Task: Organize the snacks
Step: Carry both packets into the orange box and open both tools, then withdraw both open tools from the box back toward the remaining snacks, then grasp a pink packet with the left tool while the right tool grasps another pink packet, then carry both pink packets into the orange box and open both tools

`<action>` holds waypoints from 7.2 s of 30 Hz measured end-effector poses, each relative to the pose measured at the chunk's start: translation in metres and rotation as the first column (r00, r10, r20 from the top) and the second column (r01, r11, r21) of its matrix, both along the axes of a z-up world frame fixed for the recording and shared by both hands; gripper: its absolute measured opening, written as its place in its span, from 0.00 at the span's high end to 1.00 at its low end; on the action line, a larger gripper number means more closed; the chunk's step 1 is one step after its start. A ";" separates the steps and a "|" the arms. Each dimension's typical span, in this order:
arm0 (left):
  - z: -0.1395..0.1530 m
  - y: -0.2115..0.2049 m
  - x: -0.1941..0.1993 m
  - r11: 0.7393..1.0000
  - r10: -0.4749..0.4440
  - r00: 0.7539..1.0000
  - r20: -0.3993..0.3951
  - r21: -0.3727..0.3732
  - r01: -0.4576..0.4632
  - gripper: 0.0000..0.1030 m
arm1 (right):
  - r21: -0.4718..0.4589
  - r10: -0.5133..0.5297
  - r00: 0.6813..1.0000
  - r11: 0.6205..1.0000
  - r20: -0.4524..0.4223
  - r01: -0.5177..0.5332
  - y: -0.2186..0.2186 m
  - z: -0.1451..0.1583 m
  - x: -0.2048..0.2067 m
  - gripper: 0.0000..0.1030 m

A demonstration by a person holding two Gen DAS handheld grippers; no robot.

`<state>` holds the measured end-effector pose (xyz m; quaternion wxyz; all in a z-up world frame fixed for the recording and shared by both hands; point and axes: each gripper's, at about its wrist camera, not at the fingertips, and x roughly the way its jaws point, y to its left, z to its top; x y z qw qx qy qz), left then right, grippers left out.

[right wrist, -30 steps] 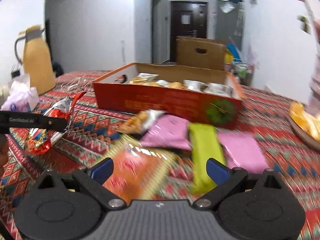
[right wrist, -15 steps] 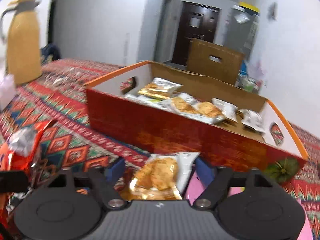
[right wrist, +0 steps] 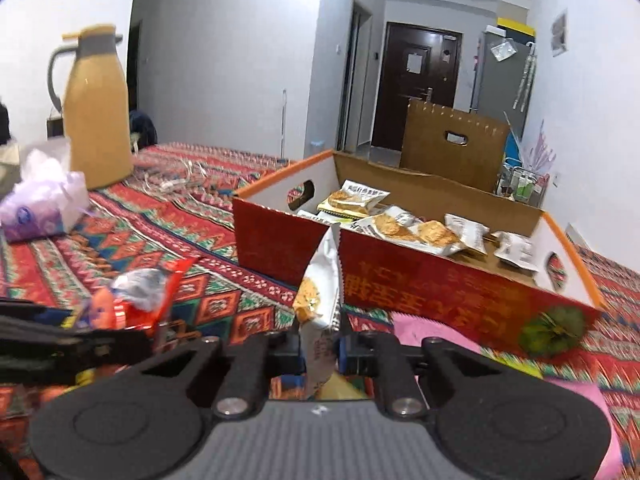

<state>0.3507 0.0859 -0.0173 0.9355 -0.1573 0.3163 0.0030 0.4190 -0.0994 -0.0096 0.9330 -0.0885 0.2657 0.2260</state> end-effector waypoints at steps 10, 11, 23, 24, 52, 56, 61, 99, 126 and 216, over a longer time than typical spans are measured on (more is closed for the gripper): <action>0.038 -0.068 -0.069 0.988 -0.153 0.987 0.052 0.036 0.151 0.42 | 0.051 -0.068 0.997 0.996 -0.033 0.069 -0.090 0.013 -0.120 0.87; 0.039 -0.077 -0.075 0.985 -0.171 0.984 0.048 0.043 0.169 0.42 | 0.052 -0.075 0.996 0.996 -0.041 0.077 -0.099 0.011 -0.128 0.87; 0.050 -0.143 -0.095 0.960 -0.256 0.966 0.023 0.123 0.251 0.42 | 0.126 -0.125 0.990 0.983 -0.065 0.132 -0.160 -0.001 -0.162 0.87; 0.051 -0.145 -0.094 0.959 -0.255 0.967 0.023 0.129 0.251 0.42 | 0.130 -0.124 0.990 0.983 -0.065 0.132 -0.162 -0.001 -0.161 0.87; 0.101 -0.142 0.175 0.973 -0.202 0.971 0.130 0.142 0.183 0.42 | 0.105 -0.078 0.997 0.991 -0.014 0.079 -0.144 0.033 0.160 0.87; 0.074 -0.160 0.225 0.970 -0.228 0.973 0.043 0.098 0.223 0.42 | 0.023 -0.125 0.992 0.992 -0.008 0.125 -0.137 0.020 0.192 0.86; 0.035 -0.179 0.254 0.969 -0.236 0.972 -0.011 0.074 0.236 0.42 | 0.046 -0.120 0.992 0.991 -0.043 0.122 -0.143 0.002 0.212 0.87; 0.145 -0.095 -0.017 0.935 -0.283 0.931 0.230 0.282 0.215 0.09 | 0.052 -0.077 0.986 0.996 0.147 0.070 -0.167 0.101 -0.040 0.33; 0.034 -0.102 -0.189 0.957 -0.232 0.972 -0.037 0.172 0.235 0.04 | 0.052 -0.191 0.981 0.980 -0.025 0.192 -0.193 0.013 -0.247 0.11; 0.041 -0.070 -0.128 0.986 -0.135 0.991 -0.011 0.101 0.136 0.39 | 0.089 -0.234 0.962 0.965 -0.138 0.248 -0.174 -0.008 -0.191 0.41</action>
